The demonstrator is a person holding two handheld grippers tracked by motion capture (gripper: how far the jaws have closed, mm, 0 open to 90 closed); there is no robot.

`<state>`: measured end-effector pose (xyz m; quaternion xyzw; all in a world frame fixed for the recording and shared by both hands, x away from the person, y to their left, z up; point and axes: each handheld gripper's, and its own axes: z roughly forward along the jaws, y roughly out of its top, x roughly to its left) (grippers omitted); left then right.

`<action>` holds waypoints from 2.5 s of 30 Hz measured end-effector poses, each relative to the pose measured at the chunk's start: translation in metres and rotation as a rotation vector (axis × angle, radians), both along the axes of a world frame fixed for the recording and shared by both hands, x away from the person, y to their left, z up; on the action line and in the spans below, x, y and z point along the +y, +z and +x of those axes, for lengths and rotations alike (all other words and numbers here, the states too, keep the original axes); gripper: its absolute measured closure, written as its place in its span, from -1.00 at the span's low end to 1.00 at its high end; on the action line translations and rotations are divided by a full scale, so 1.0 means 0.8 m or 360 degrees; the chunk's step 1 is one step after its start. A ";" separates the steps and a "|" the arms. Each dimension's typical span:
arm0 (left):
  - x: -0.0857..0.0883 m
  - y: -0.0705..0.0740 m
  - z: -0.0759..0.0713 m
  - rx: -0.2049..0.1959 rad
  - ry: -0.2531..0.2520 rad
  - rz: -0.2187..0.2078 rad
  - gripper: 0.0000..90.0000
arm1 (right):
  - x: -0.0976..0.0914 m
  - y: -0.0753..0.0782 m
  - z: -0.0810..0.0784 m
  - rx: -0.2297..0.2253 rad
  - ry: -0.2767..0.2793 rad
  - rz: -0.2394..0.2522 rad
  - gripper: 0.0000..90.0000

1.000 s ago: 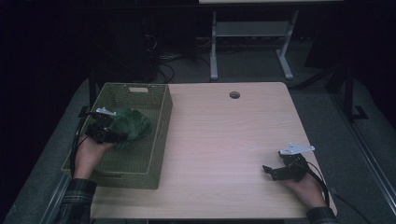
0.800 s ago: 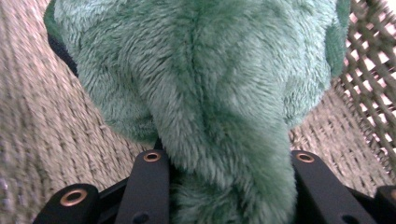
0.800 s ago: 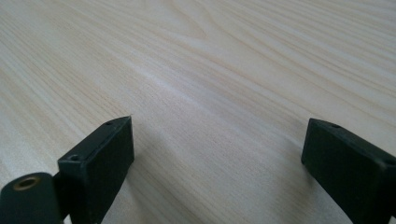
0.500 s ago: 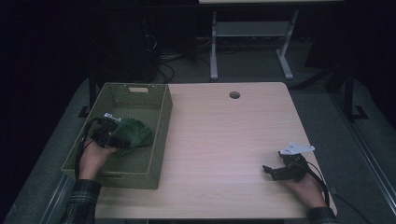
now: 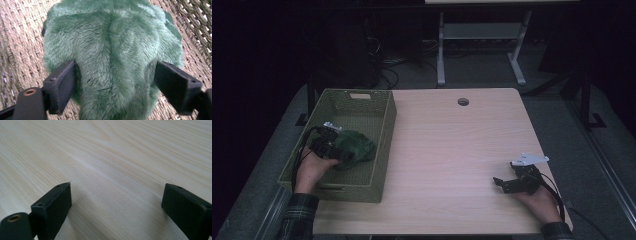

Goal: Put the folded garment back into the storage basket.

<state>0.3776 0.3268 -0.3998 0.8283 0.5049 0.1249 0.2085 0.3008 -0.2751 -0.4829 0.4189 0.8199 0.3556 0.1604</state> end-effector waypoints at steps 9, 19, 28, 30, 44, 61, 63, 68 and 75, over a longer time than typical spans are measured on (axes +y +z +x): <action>0.001 0.017 -0.004 -0.0138 0.0017 -0.0073 -0.70 | 0.000 0.000 0.000 0.0005 -0.0003 0.0002 -0.80; -0.007 0.051 -0.009 -0.0256 -0.0025 -0.0122 -0.70 | 0.000 0.000 0.000 0.0005 -0.0003 0.0002 -0.80; -0.027 0.074 -0.016 -0.0355 -0.0072 -0.0215 -0.70 | 0.000 0.000 0.000 0.0005 -0.0003 0.0002 -0.80; -0.034 0.076 -0.017 -0.0364 -0.0088 -0.0231 -0.69 | 0.000 0.000 0.000 0.0006 -0.0003 0.0001 -0.80; -0.086 0.092 -0.020 -0.0449 -0.0189 -0.0332 -0.69 | 0.000 0.000 0.000 -0.0001 0.0000 -0.0001 -0.80; -0.171 0.086 -0.021 -0.0470 -0.0336 -0.0430 -0.69 | 0.000 0.000 0.000 0.0000 -0.0002 -0.0002 -0.80; -0.182 0.084 -0.022 -0.0471 -0.0363 -0.0430 -0.69 | 0.000 0.000 0.000 -0.0001 -0.0001 0.0000 -0.80; -0.207 0.078 -0.027 -0.0475 -0.0416 -0.0444 -0.68 | 0.000 0.000 0.000 -0.0001 -0.0001 -0.0001 -0.80; -0.247 0.061 -0.036 -0.0452 -0.0504 -0.0463 -0.68 | 0.000 0.000 0.000 -0.0003 0.0001 0.0000 -0.80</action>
